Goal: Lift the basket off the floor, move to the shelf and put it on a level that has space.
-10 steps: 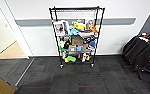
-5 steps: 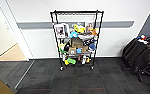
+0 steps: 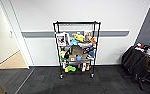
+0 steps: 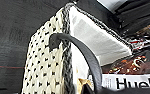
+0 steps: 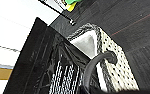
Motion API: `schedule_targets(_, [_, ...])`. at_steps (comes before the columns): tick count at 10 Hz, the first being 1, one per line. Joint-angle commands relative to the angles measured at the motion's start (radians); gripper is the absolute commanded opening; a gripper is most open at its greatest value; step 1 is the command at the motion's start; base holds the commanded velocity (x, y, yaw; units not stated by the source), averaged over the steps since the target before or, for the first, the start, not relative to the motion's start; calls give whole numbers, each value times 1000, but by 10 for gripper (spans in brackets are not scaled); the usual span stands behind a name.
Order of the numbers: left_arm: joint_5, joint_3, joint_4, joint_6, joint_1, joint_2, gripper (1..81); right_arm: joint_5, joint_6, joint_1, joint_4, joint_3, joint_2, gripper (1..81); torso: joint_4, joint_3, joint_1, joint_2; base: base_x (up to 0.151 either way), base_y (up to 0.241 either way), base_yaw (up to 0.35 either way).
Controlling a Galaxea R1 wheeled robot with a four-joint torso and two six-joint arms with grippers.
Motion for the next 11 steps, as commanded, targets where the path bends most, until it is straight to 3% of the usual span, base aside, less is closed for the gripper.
schedule_targets(1, [3, 100, -15, -10, -116, -35, 10, 1, 2, 104, -18, 82, 15, 10, 0, 0, 0, 0, 0, 0, 0])
schedule_targets(7, [2, 102, -15, -10, -110, -30, 10, 16, 4, 94, -18, 85, 16, 10, 0, 8, -1, 0, 0, 0, 0])
schedule_targets(11, [-6, 99, -14, -10, -110, -19, 10, 16, 4, 94, -18, 86, 10, 10, 0, 9, -3, -1, 84, 0, 0])
